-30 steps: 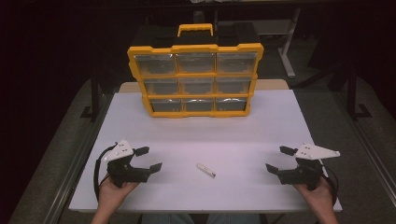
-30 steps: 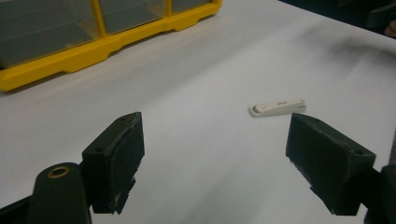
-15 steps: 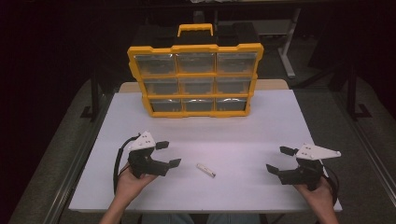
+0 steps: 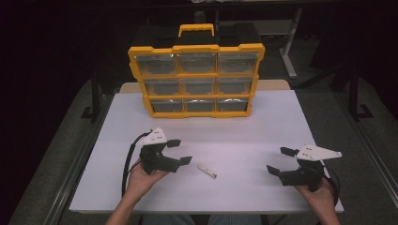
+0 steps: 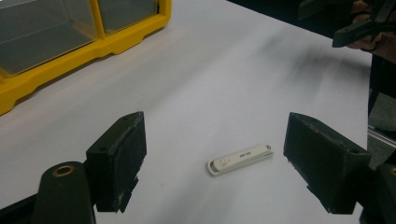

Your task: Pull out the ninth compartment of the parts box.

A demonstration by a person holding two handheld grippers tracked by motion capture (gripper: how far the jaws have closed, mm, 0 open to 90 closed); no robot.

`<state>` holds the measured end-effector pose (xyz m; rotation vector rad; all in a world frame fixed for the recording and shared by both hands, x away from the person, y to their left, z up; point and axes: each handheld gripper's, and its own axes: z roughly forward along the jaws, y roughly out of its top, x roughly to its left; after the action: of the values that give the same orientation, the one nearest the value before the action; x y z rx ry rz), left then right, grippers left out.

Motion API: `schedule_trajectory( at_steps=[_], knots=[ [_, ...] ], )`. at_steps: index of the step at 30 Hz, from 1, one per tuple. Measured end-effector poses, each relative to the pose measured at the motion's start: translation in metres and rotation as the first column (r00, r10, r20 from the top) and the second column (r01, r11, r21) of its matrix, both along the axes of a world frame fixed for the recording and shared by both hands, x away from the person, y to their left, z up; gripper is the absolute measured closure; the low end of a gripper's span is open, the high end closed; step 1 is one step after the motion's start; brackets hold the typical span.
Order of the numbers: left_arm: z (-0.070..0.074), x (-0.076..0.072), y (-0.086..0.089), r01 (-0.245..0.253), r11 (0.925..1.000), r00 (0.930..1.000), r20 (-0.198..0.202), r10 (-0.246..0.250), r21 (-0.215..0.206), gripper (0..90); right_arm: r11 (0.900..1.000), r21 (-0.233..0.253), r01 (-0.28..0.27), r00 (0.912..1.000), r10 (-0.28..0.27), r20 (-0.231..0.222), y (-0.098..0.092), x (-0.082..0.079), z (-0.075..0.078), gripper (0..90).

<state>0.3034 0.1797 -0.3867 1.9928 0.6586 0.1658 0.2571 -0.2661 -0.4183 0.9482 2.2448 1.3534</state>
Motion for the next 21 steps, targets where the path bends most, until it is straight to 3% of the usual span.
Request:
schedule_trajectory(
  at_steps=[11,21],
  knots=[
    [0.000,0.012,-0.019,0.016,0.9995,0.9996,-0.025,-0.016,-0.026,21.0,1.000,-0.001,0.000,1.0000,0.000,-0.003,-0.002,0.000,0.000,13.7],
    [-0.003,0.026,-0.037,-0.001,0.9977,0.9974,-0.072,-0.004,-0.067,22.6,1.000,-0.008,-0.018,0.9998,0.018,-0.002,0.001,0.001,-0.001,13.7]
  ],
)
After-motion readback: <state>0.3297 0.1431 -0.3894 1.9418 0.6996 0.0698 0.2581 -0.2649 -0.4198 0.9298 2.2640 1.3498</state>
